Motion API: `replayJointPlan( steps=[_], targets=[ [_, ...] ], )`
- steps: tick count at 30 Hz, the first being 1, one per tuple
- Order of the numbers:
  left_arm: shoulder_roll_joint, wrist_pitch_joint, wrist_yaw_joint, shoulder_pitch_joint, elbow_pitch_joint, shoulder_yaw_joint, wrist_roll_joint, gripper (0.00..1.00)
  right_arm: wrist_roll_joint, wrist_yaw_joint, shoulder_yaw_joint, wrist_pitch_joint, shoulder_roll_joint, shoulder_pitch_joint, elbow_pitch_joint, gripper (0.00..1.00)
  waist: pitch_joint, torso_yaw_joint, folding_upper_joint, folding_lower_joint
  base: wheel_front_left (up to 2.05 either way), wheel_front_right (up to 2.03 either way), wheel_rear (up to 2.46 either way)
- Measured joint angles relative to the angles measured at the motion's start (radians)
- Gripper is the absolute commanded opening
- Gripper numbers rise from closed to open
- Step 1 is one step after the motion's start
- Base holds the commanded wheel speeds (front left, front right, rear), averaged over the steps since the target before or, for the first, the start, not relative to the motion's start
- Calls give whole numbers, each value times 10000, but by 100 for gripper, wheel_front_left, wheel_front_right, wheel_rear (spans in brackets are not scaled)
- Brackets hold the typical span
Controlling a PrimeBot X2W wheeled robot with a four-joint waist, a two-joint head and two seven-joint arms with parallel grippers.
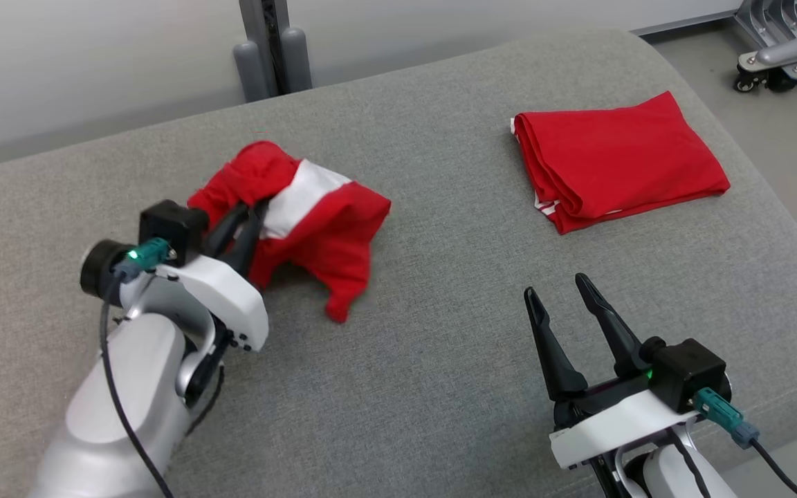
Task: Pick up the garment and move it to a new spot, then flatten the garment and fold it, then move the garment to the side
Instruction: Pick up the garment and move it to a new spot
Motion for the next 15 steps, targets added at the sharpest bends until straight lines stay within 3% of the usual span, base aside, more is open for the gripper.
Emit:
replayJointPlan(
  steps=[9, 10, 11, 15],
  targets=[
    [-441, -82, -13, 268, 1012, -577, -35, 2, 59, -2, -36, 0, 2, -22, -81, 100, 362, 145, 0, 0, 0, 0, 0],
    [-495, -130, -13, 274, 1062, -623, -79, 37, 59, -2, -40, 0, 2, -26, -71, 100, 371, 189, 0, 1, 0, 0, 0],
    [-523, -190, -17, 278, 1114, -663, -90, 100, 59, -2, -36, 0, 2, -33, -54, 100, 374, 236, 0, 0, 0, 0, 0],
    [-658, -451, -33, 360, 1289, -644, -265, 100, 61, -2, 8, 0, 6, -50, 29, 100, 319, 413, 0, 0, 0, 0, 0]
  ],
)
